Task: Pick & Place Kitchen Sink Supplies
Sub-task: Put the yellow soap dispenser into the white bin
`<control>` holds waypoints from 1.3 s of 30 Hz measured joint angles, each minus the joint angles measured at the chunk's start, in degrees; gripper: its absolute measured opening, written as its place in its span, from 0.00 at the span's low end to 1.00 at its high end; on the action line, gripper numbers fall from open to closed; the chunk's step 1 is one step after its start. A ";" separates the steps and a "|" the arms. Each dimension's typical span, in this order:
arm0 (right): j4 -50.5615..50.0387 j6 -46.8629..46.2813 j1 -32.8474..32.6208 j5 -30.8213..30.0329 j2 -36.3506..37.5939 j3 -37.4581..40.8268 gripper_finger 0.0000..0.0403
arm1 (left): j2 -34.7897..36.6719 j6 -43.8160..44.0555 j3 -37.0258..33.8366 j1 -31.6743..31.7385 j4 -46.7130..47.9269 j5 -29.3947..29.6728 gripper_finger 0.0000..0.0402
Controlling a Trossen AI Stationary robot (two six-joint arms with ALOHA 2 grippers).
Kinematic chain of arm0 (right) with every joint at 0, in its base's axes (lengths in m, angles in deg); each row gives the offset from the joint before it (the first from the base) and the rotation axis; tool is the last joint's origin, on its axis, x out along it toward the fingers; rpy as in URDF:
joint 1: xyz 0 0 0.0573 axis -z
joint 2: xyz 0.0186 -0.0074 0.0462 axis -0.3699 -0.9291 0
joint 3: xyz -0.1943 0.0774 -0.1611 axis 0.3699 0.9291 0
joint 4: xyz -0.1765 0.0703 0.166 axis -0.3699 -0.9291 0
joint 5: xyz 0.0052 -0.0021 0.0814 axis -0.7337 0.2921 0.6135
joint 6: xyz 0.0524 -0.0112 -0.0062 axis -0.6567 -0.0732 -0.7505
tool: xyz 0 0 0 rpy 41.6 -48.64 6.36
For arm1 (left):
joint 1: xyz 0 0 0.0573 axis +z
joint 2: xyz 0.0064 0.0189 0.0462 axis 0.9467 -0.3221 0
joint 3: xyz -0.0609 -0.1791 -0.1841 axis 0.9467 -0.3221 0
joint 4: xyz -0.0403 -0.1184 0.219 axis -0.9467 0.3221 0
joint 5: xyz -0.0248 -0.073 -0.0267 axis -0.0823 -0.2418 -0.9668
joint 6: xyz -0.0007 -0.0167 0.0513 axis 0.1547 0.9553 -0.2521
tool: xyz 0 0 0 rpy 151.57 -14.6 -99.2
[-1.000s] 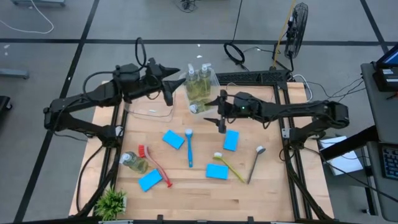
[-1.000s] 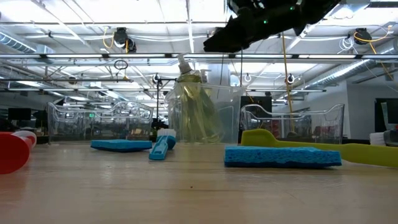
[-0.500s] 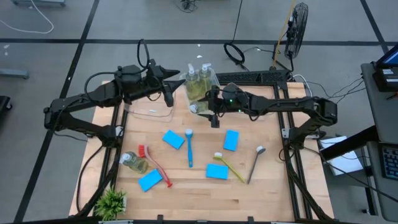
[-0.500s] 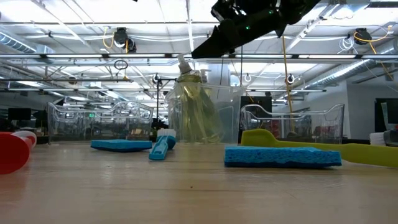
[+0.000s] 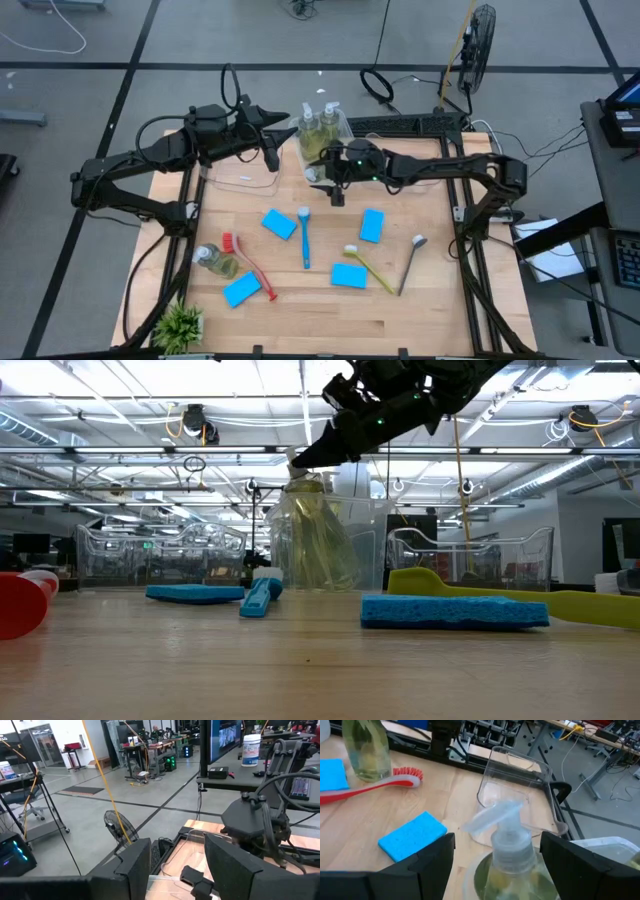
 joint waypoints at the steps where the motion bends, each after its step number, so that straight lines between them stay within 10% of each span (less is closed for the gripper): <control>1: -0.09 0.06 0.06 0.02 -0.43 -0.47 0.70 | 0.00 -0.01 0.00 0.00 0.00 0.02 0.46; 12: 0.10 0.02 0.28 -0.01 -1.92 -1.64 0.65 | 0.00 -0.13 0.00 0.02 0.00 0.04 0.46; 26: 0.94 1.33 0.26 -4.16 -2.33 -1.75 0.28 | 0.00 -0.28 0.00 0.04 0.00 0.39 0.46; 39: 3.15 2.16 1.41 -13.34 -0.30 -1.57 0.26 | 0.00 -0.51 0.00 0.07 0.20 0.43 0.46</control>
